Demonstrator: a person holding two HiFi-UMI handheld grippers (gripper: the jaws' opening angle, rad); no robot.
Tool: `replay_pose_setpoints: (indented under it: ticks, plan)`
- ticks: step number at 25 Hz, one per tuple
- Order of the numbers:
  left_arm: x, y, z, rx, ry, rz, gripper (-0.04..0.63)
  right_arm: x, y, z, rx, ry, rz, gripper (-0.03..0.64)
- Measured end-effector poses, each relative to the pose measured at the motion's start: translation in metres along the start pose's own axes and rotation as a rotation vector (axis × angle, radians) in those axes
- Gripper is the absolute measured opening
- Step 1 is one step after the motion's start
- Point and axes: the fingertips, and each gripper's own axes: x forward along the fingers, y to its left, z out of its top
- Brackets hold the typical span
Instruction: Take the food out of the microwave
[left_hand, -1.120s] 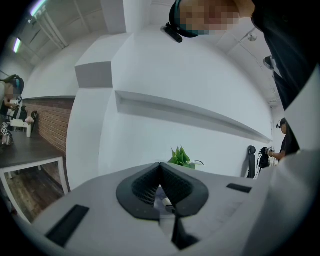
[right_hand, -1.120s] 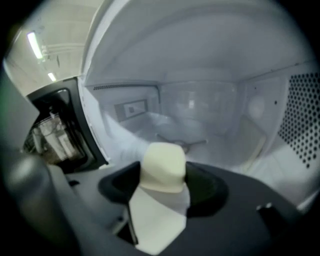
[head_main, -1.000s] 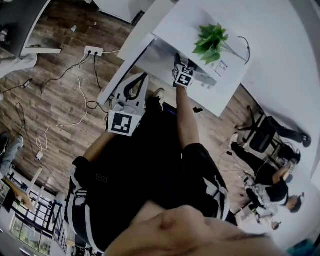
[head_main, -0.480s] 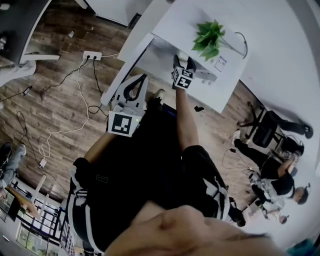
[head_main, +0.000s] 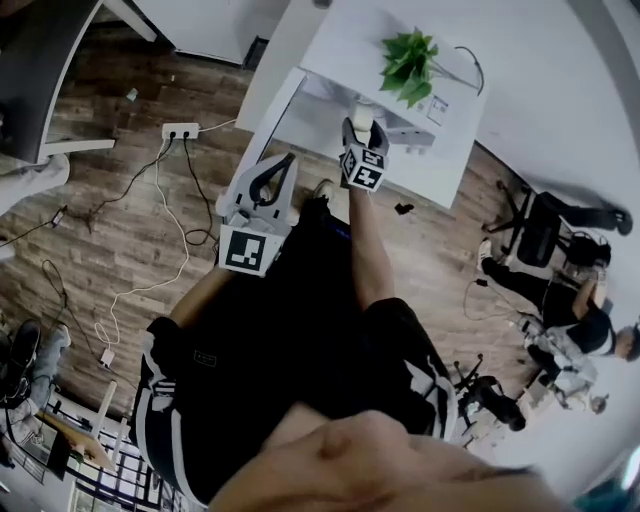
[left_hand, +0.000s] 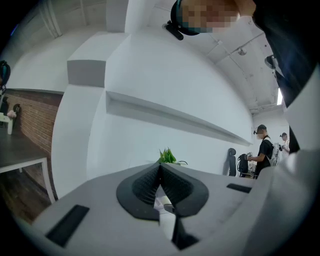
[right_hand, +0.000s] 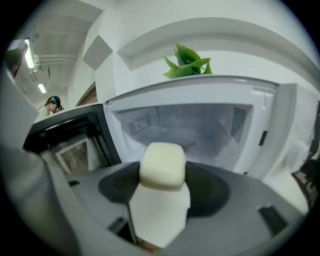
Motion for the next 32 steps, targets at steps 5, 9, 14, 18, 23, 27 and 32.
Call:
replay_pose_setpoints:
  ticks: [5,9,14,18,23,27,32]
  plan:
    - [-0.006,-0.006,-0.001,0.002,0.011,-0.082,0.032,-0.035,0.007,0.003,0.052,-0.035,-0.02,0.291]
    - [-0.006,-0.016,-0.002,0.001,0.009,-0.119,0.032,-0.062,0.006,0.006,0.085,-0.054,-0.03,0.291]
    - [0.001,-0.031,-0.007,0.001,0.018,-0.126,0.032,-0.087,-0.001,0.014,0.096,-0.084,-0.011,0.291]
    - [0.008,-0.041,-0.006,0.01,0.019,-0.117,0.031,-0.102,-0.007,0.024,0.093,-0.104,0.007,0.291]
    - [0.017,-0.051,-0.004,0.041,0.0,-0.095,0.032,-0.116,-0.011,0.03,0.088,-0.109,0.043,0.291]
    - [0.021,-0.06,-0.006,0.028,0.007,-0.072,0.032,-0.128,-0.014,0.036,0.065,-0.118,0.066,0.293]
    - [0.024,-0.068,-0.004,0.035,-0.005,-0.05,0.032,-0.144,-0.021,0.043,0.05,-0.139,0.08,0.293]
